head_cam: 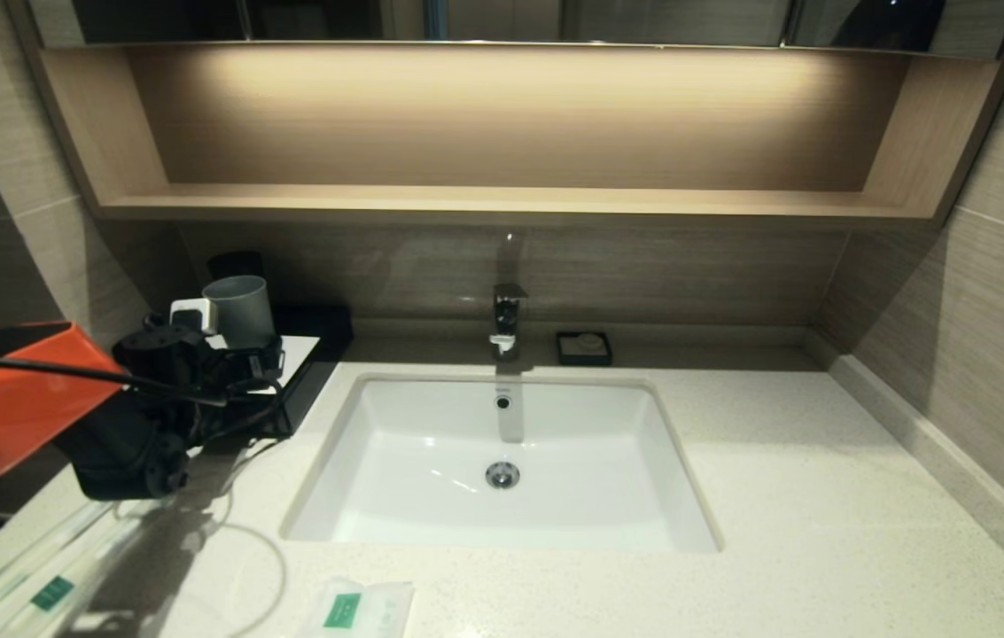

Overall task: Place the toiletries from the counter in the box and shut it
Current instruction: Pick up the cup

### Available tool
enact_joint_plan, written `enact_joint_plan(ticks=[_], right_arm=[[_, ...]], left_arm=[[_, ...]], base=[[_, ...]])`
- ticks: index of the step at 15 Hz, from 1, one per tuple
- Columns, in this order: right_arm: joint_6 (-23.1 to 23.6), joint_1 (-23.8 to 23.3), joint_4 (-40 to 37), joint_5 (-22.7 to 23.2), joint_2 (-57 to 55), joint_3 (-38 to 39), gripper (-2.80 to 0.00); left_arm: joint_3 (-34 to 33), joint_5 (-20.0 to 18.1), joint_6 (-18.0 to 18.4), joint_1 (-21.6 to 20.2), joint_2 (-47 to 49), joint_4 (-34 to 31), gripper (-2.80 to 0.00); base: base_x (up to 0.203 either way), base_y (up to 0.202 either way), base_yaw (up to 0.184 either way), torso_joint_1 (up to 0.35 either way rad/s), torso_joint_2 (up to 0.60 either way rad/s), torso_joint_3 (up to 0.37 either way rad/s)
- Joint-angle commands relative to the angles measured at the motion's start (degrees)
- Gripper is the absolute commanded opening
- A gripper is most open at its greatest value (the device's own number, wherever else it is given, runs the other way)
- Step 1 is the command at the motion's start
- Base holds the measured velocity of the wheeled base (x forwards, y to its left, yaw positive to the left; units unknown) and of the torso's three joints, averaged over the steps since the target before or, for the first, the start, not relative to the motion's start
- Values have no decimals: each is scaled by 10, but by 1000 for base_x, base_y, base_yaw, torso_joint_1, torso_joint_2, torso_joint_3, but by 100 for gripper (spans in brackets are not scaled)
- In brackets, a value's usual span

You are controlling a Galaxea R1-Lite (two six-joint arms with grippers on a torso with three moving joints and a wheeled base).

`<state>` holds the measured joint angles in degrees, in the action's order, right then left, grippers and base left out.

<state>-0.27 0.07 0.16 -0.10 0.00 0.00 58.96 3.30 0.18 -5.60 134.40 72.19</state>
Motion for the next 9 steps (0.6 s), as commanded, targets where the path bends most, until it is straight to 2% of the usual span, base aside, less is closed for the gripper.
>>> enact_joint_plan(ticks=[1,9], right_arm=[[0,0,0,0,0,1,-280],[0,0,0,0,0,1,-280]], left_arm=[[5,0,0,0,4,5,0],[25,0,0,0,14,5,0]], base=[[0,0,0,0,0,0],[0,0,0,0,0,0]])
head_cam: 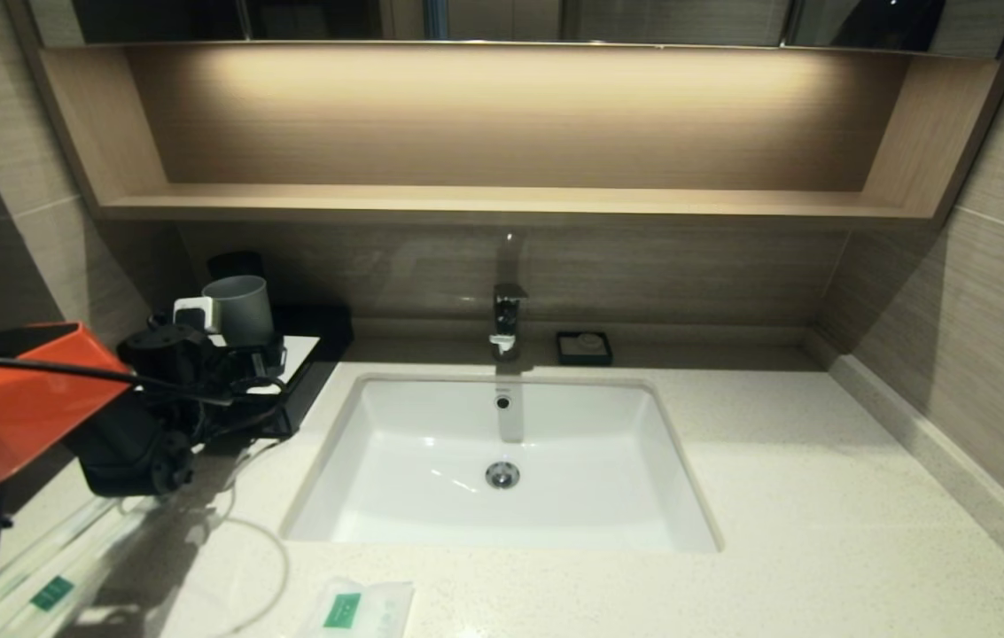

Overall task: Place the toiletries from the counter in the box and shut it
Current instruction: Pick up the cup

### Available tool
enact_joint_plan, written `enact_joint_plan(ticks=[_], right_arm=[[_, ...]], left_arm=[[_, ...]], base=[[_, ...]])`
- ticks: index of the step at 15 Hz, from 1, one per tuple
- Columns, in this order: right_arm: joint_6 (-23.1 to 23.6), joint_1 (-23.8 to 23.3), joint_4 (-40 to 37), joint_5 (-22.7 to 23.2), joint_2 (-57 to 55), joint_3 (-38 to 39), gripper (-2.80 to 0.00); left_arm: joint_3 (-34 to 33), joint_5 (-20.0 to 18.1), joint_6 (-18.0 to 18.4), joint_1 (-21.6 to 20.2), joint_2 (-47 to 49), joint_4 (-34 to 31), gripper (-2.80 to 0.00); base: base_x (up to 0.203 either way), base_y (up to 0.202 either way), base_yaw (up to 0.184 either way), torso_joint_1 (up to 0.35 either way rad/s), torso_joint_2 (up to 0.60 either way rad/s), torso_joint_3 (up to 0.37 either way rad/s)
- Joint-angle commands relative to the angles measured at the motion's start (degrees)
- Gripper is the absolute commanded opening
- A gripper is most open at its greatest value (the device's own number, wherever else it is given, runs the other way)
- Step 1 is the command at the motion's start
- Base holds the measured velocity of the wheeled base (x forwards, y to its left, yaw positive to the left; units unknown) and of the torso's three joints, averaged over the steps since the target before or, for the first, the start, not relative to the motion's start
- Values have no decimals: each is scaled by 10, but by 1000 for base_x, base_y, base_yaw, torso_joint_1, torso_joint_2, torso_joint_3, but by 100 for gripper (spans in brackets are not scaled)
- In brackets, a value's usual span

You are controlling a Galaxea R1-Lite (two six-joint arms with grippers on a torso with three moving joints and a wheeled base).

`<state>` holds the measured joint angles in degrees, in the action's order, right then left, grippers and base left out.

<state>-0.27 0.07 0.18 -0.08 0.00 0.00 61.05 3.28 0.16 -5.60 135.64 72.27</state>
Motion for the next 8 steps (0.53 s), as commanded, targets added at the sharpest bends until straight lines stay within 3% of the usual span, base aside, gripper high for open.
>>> enact_joint_plan(ticks=[1,8], right_arm=[[0,0,0,0,0,1,-280],[0,0,0,0,0,1,-280]], left_arm=[[6,1,0,0,1,4,0],[14,1,0,0,12,5,0]], base=[[0,0,0,0,0,0],[0,0,0,0,0,0]])
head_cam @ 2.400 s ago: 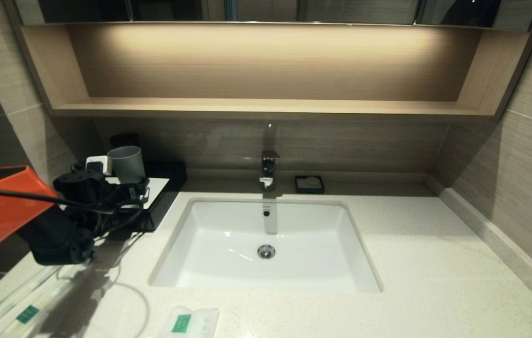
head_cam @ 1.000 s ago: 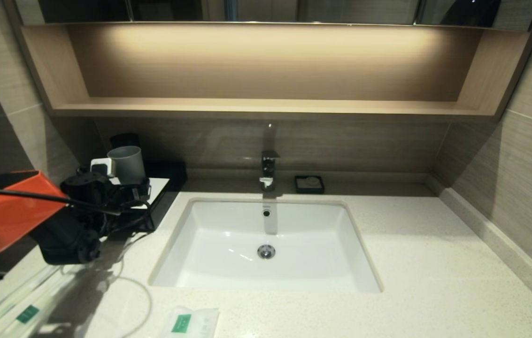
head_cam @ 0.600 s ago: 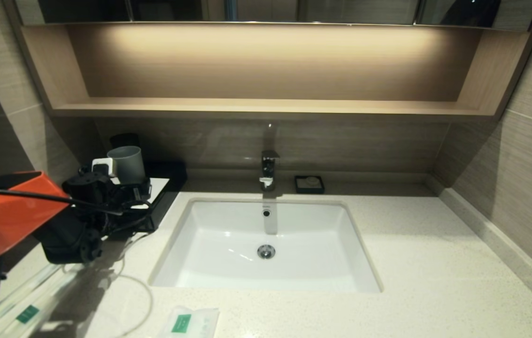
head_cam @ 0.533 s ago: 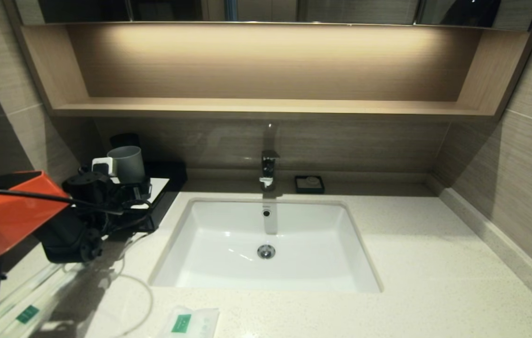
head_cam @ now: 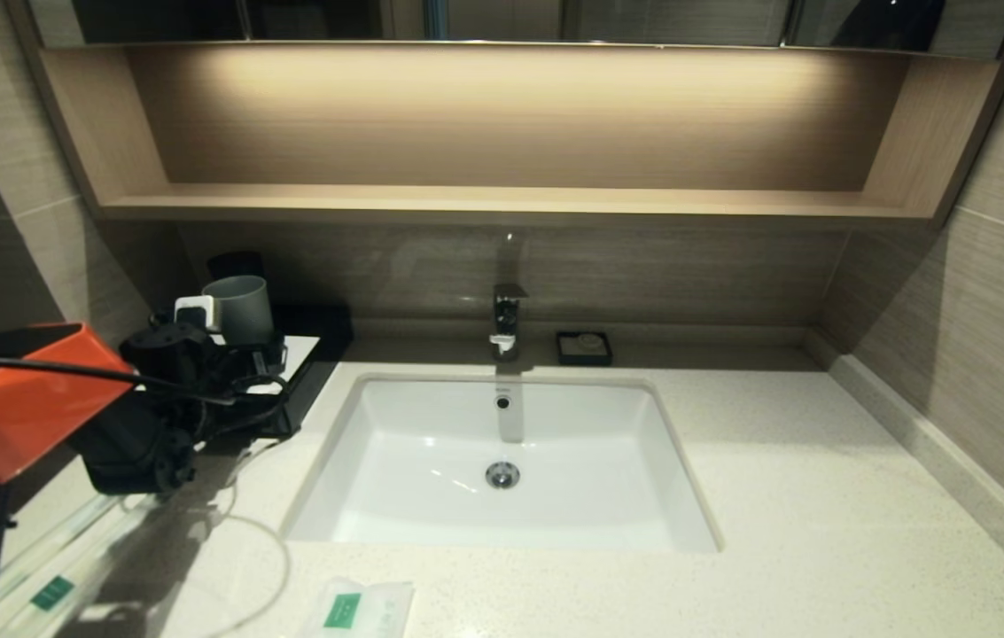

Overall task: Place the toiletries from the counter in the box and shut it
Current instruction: Pick up the cup

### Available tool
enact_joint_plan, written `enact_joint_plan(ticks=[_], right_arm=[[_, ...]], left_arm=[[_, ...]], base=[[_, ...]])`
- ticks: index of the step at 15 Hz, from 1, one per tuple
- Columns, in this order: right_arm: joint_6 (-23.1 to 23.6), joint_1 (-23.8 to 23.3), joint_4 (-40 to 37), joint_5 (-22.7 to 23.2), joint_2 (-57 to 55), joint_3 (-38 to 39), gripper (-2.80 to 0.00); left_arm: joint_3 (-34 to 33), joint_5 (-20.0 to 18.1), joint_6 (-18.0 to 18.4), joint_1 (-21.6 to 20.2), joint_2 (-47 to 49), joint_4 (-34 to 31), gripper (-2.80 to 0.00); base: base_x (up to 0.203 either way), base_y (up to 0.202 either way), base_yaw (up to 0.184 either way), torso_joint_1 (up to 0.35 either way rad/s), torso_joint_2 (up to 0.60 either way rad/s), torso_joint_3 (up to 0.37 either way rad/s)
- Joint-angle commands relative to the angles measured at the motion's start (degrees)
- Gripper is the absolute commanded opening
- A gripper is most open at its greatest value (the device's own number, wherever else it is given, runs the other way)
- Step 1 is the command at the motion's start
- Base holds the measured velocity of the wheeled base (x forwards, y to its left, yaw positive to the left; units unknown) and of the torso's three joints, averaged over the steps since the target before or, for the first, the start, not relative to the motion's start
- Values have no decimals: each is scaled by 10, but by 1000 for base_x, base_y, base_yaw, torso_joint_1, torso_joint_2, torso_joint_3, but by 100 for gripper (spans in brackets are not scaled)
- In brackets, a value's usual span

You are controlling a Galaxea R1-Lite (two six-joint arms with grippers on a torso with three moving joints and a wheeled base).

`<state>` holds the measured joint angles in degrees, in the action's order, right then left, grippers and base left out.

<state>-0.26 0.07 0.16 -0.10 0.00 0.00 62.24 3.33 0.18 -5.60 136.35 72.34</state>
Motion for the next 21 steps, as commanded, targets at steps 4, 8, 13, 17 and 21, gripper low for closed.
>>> enact_joint_plan(ticks=[4,8,13,17,21], right_arm=[[0,0,0,0,0,1,-280],[0,0,0,0,0,1,-280],[0,0,0,0,0,1,-280],[0,0,0,0,0,1,-280],[0,0,0,0,0,1,-280]], left_arm=[[2,0,0,0,7,5,0],[9,-1,-1,-1,8,6,0],[13,-1,-2,-3,13,9,0],[17,0,-3,-3,15,15,-280],[16,0,-10,-4,16,18,-280]], base=[[0,0,0,0,0,0],[0,0,0,0,0,0],[0,0,0,0,0,0],[0,0,0,0,0,0],[0,0,0,0,0,0]])
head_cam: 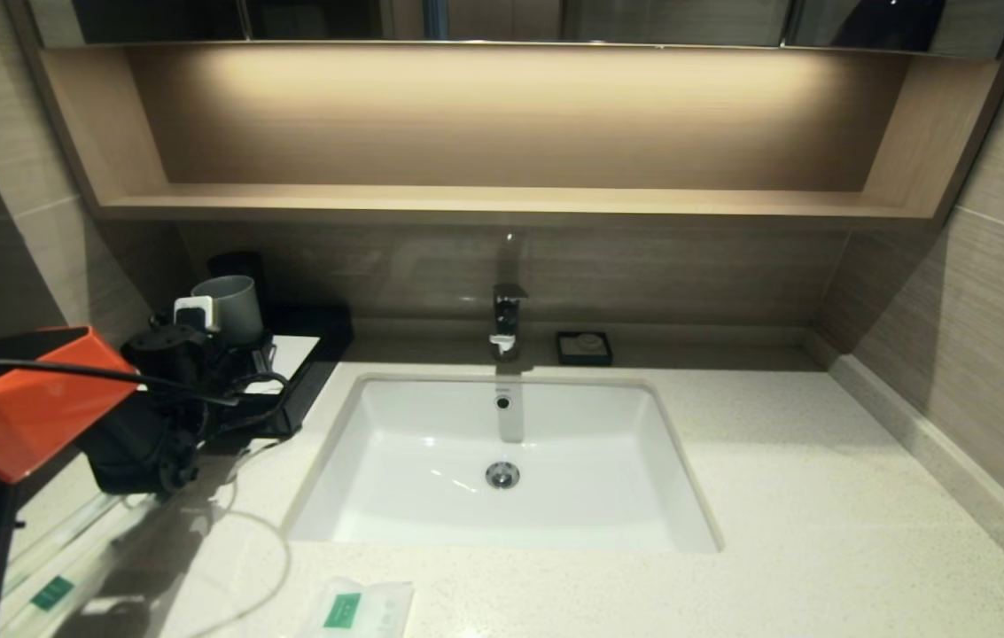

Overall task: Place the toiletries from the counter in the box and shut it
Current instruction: Pick up the cup

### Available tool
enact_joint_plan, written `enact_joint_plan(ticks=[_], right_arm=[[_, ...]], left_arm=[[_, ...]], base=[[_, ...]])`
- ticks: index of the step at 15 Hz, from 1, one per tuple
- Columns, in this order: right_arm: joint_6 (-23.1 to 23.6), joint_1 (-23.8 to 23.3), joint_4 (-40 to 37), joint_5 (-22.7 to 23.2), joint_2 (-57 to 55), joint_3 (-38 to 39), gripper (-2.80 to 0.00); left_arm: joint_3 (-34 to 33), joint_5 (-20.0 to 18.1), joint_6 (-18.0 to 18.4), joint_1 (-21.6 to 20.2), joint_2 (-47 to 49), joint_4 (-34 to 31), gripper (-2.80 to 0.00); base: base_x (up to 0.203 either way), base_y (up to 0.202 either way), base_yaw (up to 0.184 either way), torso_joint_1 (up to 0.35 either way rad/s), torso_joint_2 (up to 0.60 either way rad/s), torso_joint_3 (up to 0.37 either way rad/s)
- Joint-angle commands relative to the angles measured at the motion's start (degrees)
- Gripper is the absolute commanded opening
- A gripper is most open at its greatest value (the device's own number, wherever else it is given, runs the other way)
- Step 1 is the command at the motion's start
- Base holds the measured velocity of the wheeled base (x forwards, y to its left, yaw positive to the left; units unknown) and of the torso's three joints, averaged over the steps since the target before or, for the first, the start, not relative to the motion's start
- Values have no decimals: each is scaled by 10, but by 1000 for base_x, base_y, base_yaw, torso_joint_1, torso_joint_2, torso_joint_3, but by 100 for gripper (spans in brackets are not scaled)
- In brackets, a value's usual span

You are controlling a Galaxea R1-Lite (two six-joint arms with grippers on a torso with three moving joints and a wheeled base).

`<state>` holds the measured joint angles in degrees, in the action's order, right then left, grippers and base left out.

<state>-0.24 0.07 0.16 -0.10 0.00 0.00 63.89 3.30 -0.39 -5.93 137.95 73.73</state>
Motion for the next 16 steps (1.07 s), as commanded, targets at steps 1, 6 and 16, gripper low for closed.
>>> enact_joint_plan(ticks=[1,6,16], right_arm=[[0,0,0,0,0,1,-280],[0,0,0,0,0,1,-280],[0,0,0,0,0,1,-280]], left_arm=[[1,0,-6,0,-2,4,-280],[-3,1,-10,-1,-12,5,-280],[-6,6,-19,5,-23,0,-280]], base=[[0,0,0,0,0,0],[0,0,0,0,0,0],[0,0,0,0,0,0]])
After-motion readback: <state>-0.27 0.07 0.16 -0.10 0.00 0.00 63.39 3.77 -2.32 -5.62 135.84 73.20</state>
